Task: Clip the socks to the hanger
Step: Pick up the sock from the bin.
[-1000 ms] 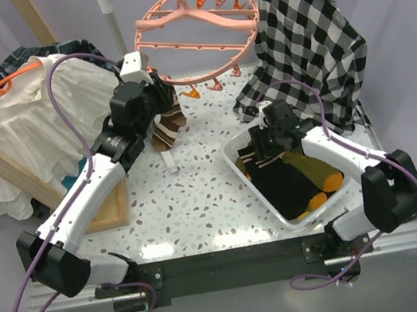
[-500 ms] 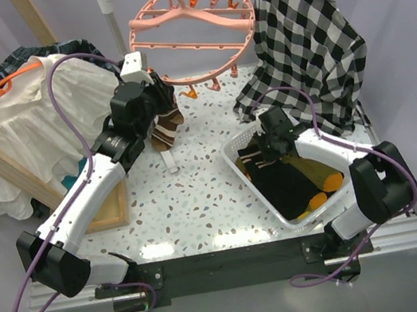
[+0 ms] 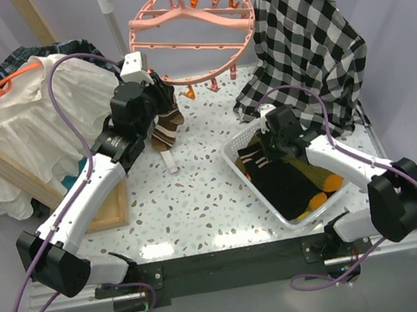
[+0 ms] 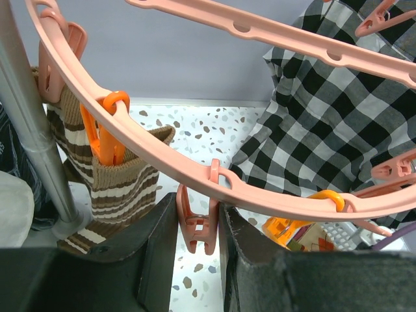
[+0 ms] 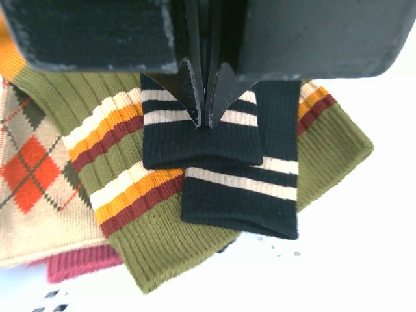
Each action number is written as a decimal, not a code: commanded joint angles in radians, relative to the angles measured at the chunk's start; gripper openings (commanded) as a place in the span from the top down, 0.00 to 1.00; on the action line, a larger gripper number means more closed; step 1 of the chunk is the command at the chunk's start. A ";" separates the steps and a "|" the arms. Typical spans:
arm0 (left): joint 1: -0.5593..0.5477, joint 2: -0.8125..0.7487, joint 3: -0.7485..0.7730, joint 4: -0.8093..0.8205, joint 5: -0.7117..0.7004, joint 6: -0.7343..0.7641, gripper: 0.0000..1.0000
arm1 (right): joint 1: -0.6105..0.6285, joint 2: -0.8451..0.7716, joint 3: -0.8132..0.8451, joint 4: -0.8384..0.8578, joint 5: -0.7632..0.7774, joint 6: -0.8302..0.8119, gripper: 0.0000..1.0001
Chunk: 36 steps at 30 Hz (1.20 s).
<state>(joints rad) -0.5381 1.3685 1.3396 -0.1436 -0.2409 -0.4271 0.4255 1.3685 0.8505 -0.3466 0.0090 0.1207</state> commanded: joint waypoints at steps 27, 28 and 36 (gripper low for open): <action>-0.003 -0.043 0.050 0.016 0.043 -0.039 1.00 | 0.018 -0.287 0.082 0.463 -0.573 -0.004 1.00; -0.002 -0.043 0.050 0.018 0.048 -0.041 1.00 | 0.018 -0.284 0.093 0.469 -0.578 -0.003 1.00; -0.002 -0.043 0.064 0.016 0.055 -0.048 1.00 | 0.019 -0.237 0.194 0.622 -0.676 0.072 1.00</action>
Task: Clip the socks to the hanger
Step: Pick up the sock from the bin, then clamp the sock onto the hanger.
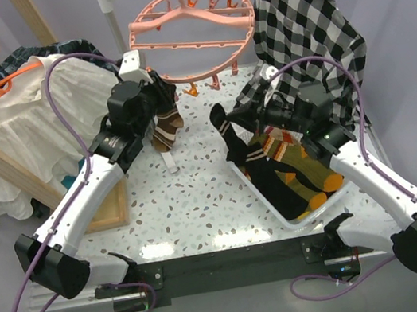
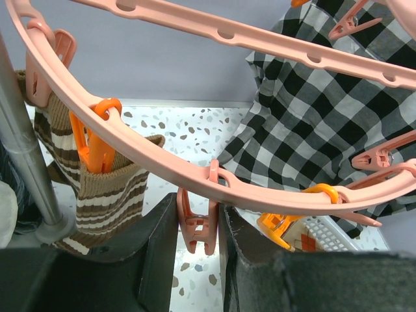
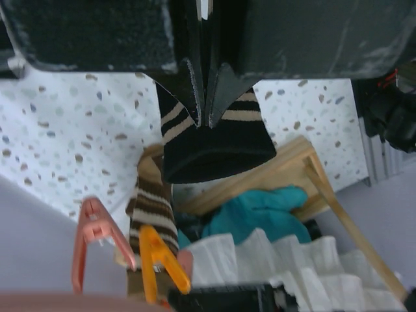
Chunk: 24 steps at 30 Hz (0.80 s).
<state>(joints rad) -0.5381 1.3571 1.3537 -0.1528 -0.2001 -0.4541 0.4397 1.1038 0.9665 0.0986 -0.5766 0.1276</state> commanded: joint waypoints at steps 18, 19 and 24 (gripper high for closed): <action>-0.003 -0.047 0.078 0.025 0.024 -0.044 1.00 | 0.074 0.241 0.140 0.429 -0.149 0.191 1.00; -0.003 -0.047 0.076 0.025 0.025 -0.046 1.00 | 0.074 0.251 0.141 0.438 -0.137 0.201 1.00; -0.002 -0.050 0.073 0.025 0.036 -0.055 1.00 | 0.086 0.301 0.159 0.477 -0.114 0.211 1.00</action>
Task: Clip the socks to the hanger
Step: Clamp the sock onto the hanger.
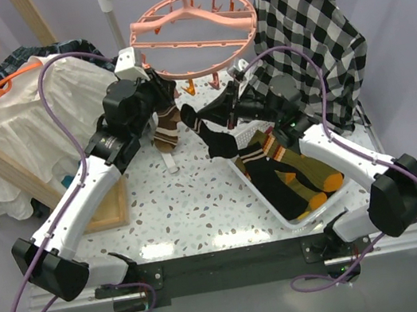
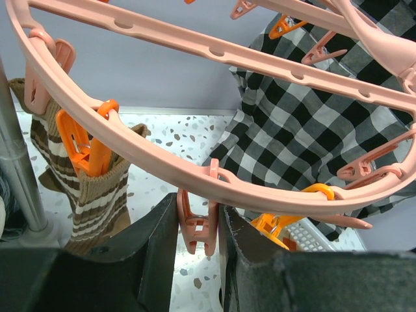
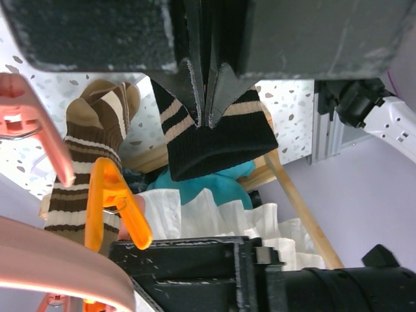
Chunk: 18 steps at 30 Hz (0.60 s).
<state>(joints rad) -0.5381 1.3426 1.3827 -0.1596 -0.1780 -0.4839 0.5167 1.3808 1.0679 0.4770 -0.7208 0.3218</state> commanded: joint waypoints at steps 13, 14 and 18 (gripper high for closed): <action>-0.003 -0.043 0.032 0.029 0.032 -0.036 1.00 | 0.012 0.075 0.079 0.120 0.084 0.016 1.00; -0.003 -0.043 0.030 0.029 0.032 -0.036 1.00 | 0.013 0.078 0.081 0.121 0.086 0.014 1.00; -0.003 -0.043 0.027 0.023 0.032 -0.038 1.00 | 0.011 0.083 0.086 0.123 0.099 0.013 1.00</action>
<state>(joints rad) -0.5381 1.3289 1.3827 -0.1604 -0.1555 -0.5049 0.5236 1.4540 1.1015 0.5308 -0.6559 0.3363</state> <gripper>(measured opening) 0.329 0.007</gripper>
